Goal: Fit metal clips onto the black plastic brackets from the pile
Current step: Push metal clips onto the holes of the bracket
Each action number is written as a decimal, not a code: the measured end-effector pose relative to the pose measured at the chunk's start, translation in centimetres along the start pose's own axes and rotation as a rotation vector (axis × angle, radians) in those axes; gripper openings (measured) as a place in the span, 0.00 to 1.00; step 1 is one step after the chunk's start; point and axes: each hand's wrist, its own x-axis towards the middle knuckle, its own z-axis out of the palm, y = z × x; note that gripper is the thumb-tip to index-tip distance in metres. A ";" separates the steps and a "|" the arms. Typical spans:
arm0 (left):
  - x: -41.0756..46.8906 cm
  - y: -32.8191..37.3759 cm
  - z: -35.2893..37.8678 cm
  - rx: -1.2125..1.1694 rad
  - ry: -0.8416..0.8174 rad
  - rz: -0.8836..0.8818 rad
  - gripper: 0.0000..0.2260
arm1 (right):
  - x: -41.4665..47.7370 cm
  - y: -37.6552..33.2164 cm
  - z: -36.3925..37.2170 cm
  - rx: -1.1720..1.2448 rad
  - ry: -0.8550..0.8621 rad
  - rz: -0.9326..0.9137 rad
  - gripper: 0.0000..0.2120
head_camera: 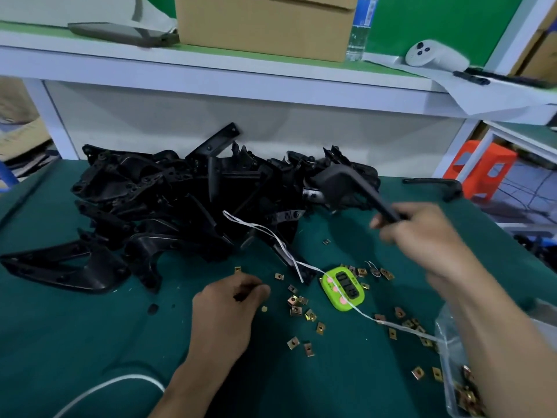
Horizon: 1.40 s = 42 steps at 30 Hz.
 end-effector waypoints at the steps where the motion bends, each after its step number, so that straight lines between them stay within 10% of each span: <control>1: -0.1 0.1 0.0 -0.013 0.006 -0.005 0.05 | -1.3 0.2 1.0 0.128 -0.088 0.030 0.13; 9: 0.8 -0.2 -0.3 -0.433 0.077 -0.143 0.08 | -7.7 3.1 8.2 0.341 -0.325 0.093 0.09; 17: 0.4 0.4 0.2 -0.747 -0.108 -0.259 0.05 | -9.0 4.5 7.9 0.003 -0.398 -0.043 0.06; 23: -0.5 1.0 0.0 -0.615 -0.188 -0.153 0.08 | -10.2 3.8 8.7 -0.730 -0.033 -0.293 0.22; 31: -0.9 1.4 0.5 -0.602 -0.315 -0.035 0.05 | -10.3 3.2 10.2 -0.637 -0.063 -0.188 0.10; 42: -1.2 1.4 0.1 -0.497 -0.506 -0.042 0.07 | -10.3 3.5 10.0 -0.771 0.090 -0.213 0.21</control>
